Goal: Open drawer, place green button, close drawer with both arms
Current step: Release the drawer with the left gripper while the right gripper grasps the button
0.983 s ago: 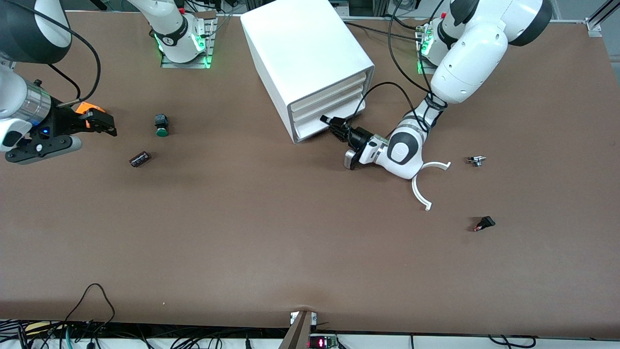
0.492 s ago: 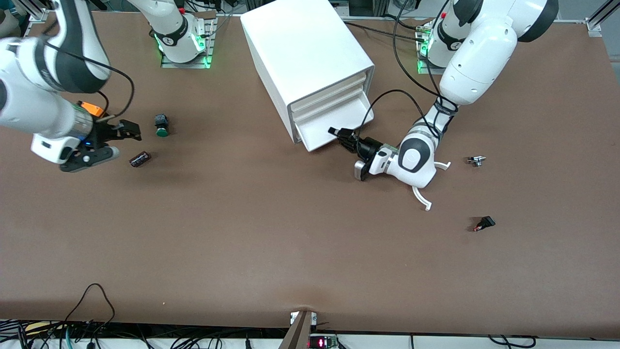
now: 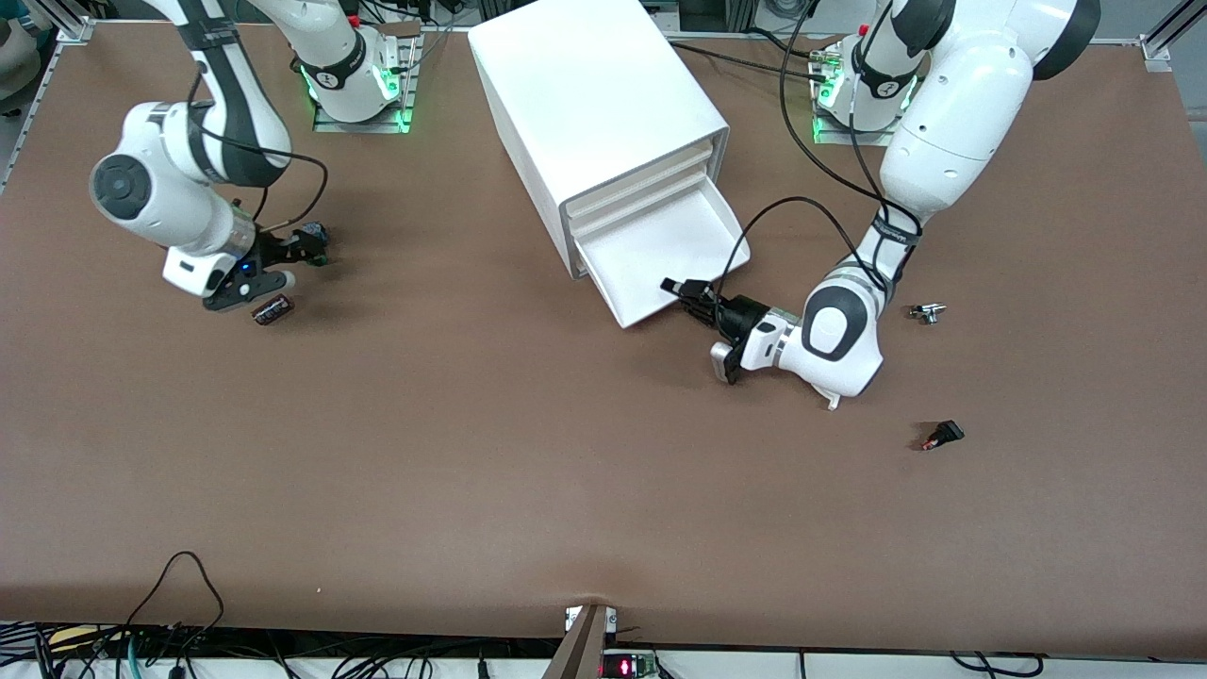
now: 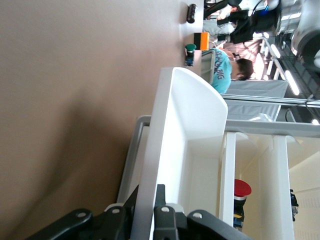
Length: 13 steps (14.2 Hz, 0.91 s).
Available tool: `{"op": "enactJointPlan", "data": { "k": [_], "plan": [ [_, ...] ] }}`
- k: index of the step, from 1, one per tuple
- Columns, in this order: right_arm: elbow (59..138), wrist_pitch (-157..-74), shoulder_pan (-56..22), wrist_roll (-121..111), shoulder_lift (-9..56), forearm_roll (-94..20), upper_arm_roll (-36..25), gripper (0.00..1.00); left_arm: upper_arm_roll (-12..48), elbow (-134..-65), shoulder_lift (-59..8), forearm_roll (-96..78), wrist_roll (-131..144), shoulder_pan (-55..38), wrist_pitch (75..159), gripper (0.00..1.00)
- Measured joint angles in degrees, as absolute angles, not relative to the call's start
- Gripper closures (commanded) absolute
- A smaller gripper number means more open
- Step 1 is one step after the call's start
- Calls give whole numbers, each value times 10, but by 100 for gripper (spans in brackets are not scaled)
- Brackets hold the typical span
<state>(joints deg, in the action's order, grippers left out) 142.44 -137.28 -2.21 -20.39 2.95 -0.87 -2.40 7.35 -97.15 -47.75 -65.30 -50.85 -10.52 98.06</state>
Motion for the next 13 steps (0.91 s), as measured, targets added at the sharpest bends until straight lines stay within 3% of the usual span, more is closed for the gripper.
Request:
{"op": "enactJointPlan", "data": {
  "k": [2,3,4,10,13],
  "plan": [
    [1485,-1432,-22,-204,24,-9,-26,0,67,-961,-477,-646,-499,-103,981,83],
    [1510,-1457,-22,-204,22,-9,-26,0,67,-959,-478,-644,-496,-103,981,46],
    [1533,-1481,-22,-204,22,-9,-26,0,66,-959,-478,-643,-491,-103,981,1],
    [1584,-1531,-22,-240,19,-9,-55,2,64,-956,-478,-643,-364,-71,927,0],
    [1584,-1538,-22,-258,20,-9,-81,13,62,-948,-474,-609,-327,-30,892,0]
  ]
}}
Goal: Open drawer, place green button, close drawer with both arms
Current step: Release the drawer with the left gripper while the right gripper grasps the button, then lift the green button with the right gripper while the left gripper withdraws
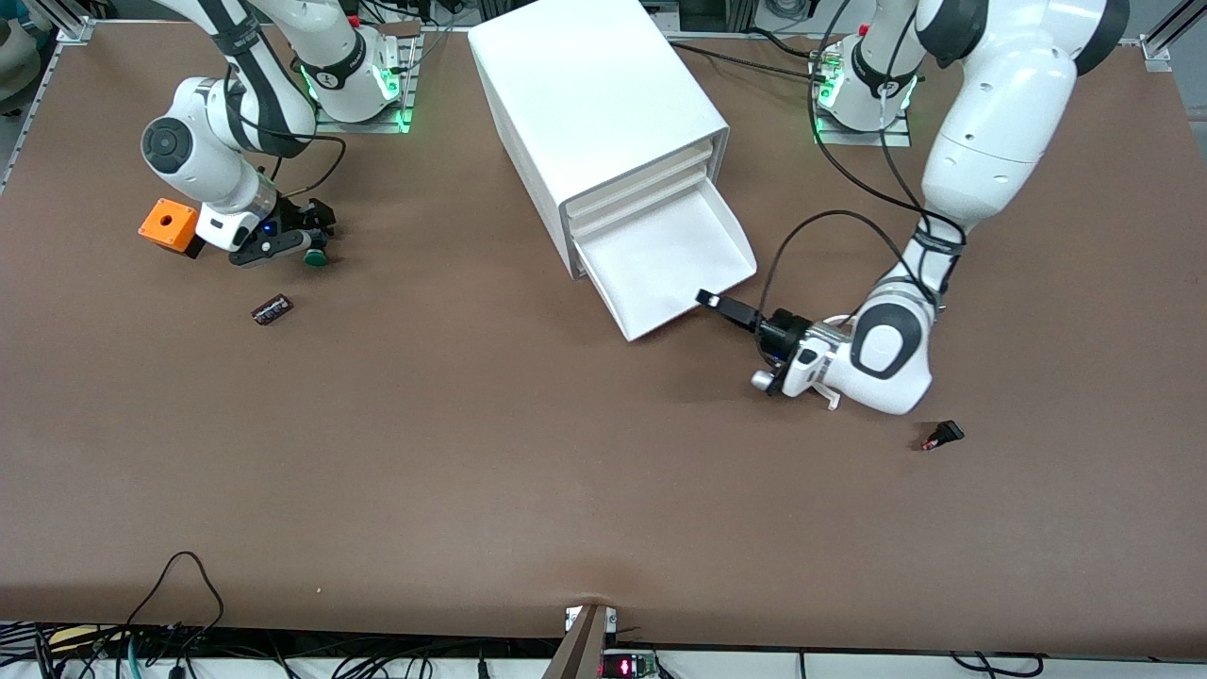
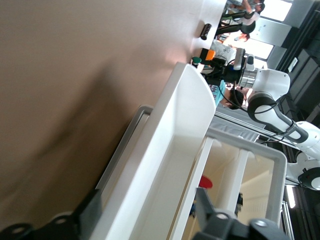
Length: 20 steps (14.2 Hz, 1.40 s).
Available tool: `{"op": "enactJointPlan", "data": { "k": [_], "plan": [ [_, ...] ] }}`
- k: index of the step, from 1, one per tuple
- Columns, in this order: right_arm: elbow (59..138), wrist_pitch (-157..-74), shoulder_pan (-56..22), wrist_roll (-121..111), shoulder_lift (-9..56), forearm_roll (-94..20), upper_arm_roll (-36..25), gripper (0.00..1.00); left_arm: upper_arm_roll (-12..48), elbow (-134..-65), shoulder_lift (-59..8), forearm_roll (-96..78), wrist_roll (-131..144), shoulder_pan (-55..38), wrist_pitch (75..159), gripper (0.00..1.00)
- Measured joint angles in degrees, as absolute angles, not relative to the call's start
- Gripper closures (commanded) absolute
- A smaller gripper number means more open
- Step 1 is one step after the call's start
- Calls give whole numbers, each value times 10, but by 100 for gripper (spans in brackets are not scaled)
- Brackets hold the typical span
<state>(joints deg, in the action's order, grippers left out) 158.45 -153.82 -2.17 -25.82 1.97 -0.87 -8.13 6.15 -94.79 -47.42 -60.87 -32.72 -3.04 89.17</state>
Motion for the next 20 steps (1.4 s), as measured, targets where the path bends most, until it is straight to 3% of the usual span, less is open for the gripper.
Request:
{"op": "enactJointPlan", "data": {
  "k": [4,6,10,15,20],
  "plan": [
    [1585,-1549,-22,-255,33,-9,-85,18,62,-923,-416,-467,-241,28,871,0],
    [1586,-1555,-22,-251,43,-9,-85,40,62,-912,-363,-383,-209,43,865,0],
    [1586,-1559,-22,-249,49,-9,-85,98,60,-895,-286,-245,-199,76,847,0],
    [1574,-1568,-22,-236,45,-9,-77,100,61,-847,-229,-121,-178,77,846,0],
    [1487,-1507,-25,-70,26,-9,66,100,46,-819,-154,10,-171,41,841,0]
  ]
}}
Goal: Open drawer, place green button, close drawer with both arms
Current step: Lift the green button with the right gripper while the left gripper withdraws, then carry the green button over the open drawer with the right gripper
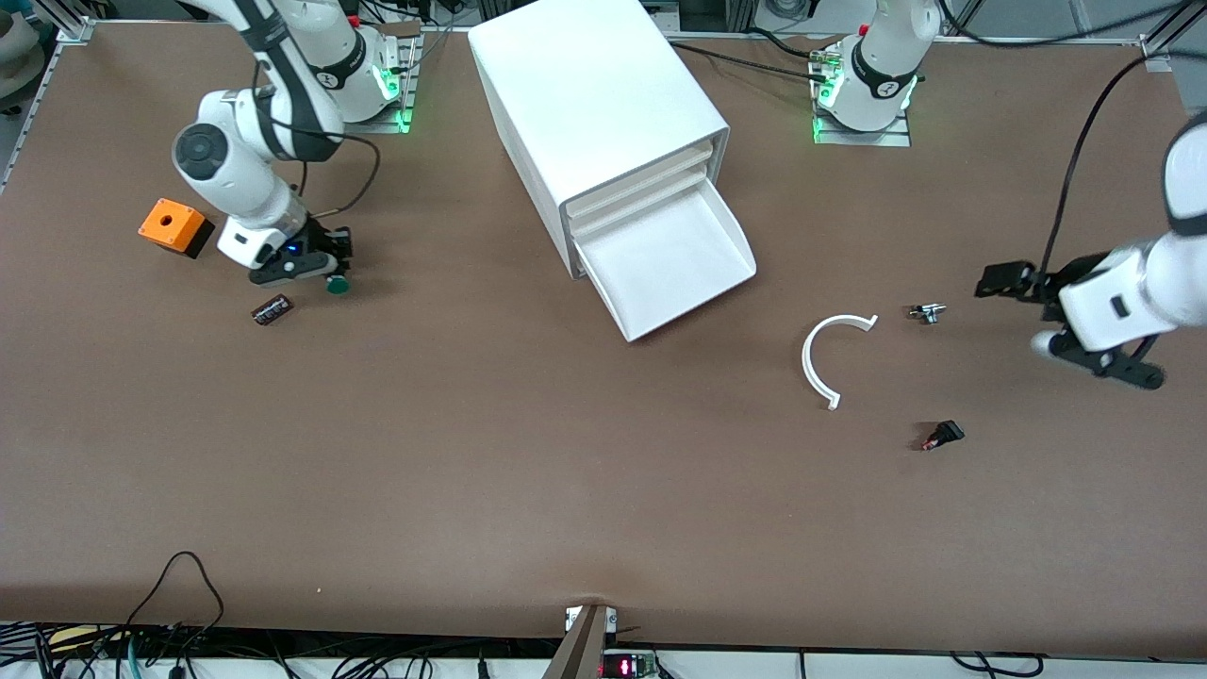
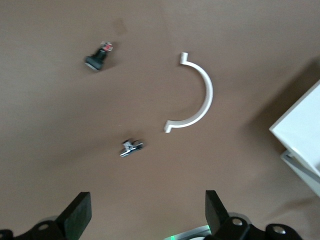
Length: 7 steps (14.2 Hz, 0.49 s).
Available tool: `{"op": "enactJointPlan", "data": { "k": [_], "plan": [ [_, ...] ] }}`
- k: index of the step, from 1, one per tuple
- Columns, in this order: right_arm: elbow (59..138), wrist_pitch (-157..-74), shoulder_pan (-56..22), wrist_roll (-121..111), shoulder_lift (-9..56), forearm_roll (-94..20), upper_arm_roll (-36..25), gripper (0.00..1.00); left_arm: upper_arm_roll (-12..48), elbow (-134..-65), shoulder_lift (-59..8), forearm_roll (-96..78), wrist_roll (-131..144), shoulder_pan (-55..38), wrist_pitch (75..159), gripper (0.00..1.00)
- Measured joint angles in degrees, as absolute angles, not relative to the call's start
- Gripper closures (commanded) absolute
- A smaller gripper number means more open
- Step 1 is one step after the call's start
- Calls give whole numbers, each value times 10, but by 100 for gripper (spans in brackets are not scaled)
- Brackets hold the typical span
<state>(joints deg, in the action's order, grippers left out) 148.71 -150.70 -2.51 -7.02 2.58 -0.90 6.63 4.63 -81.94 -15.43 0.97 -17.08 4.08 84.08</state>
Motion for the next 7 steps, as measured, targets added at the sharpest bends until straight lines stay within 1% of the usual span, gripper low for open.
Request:
{"op": "enactJointPlan", "data": {
  "k": [2,3,5,7],
  "plan": [
    [1419,-1427,-26,-16,25,-9,106,100,12,-820,-114,26,-134,-3,839,0],
    [1380,-1383,-26,2,26,-9,119,100,5,-821,-99,27,-112,-12,837,0],
    [1295,-1295,-32,28,33,-10,135,100,0,-829,-77,27,-79,-16,838,0],
    [1206,-1219,-60,75,54,-11,138,100,-5,-850,-59,27,-45,-13,856,0]
  ]
}}
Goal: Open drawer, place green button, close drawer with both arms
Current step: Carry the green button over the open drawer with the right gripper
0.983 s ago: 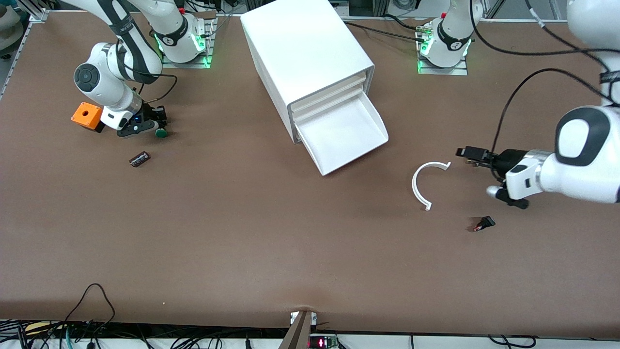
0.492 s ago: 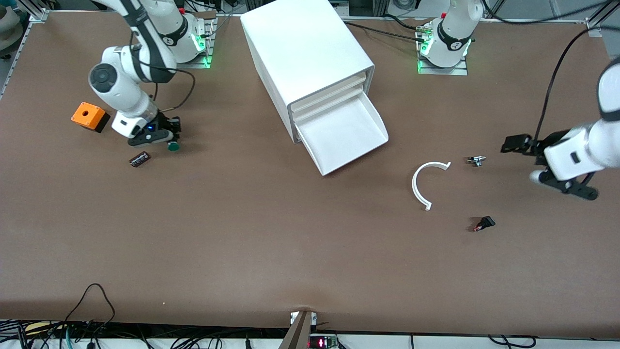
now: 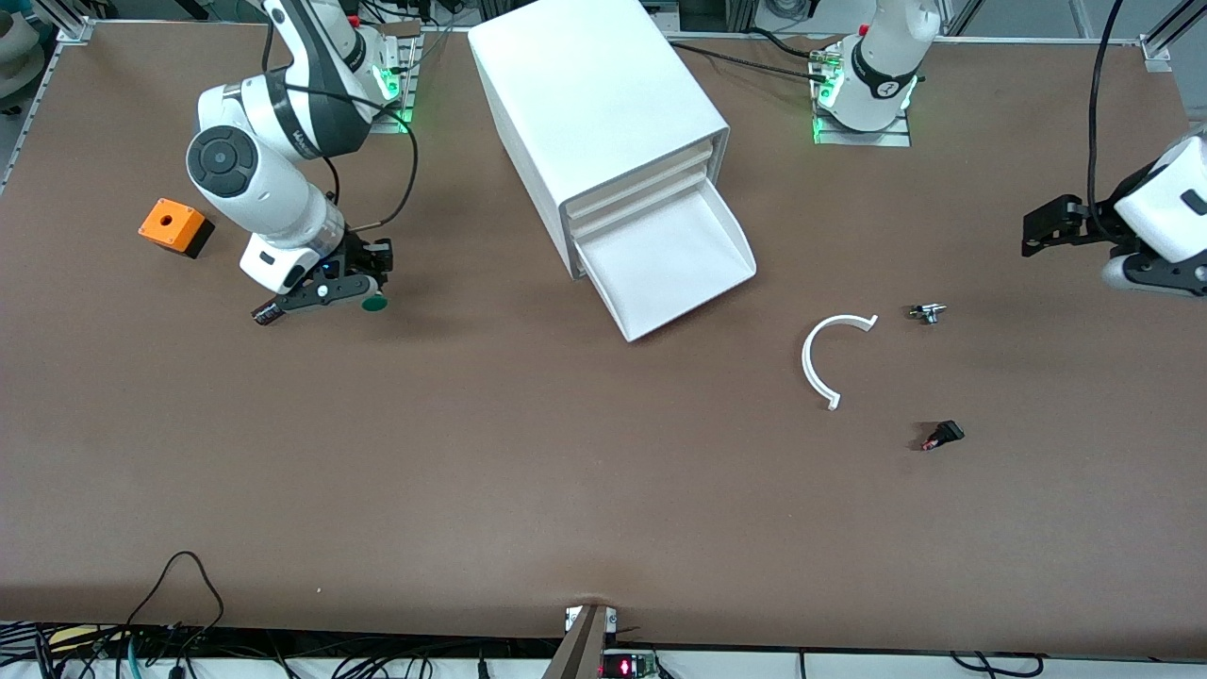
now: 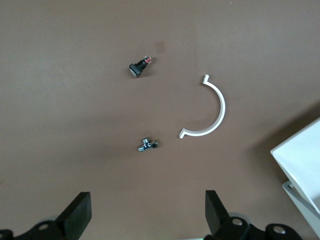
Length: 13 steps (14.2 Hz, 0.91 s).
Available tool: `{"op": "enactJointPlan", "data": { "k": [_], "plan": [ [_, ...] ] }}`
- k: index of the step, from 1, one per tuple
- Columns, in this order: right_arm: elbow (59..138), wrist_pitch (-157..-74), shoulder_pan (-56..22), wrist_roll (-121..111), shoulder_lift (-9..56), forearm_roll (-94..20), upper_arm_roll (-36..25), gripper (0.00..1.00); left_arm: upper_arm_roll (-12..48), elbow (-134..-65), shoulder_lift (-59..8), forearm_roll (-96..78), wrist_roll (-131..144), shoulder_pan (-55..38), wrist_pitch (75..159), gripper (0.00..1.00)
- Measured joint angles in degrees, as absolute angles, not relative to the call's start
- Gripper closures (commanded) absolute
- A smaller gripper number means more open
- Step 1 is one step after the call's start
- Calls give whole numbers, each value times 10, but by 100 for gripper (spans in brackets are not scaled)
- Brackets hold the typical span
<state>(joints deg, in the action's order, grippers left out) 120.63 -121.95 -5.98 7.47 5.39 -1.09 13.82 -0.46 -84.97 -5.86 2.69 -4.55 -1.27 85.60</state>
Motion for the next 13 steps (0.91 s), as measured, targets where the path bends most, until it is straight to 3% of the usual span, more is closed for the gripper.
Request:
{"op": "enactJointPlan", "data": {
  "k": [7,13],
  "plan": [
    [954,-1167,-234,336,200,-14,142,100,1,-938,12,-1,2,42,918,0],
    [759,-1167,-344,486,360,-8,140,100,10,-947,21,-1,10,43,936,0]
  ]
}}
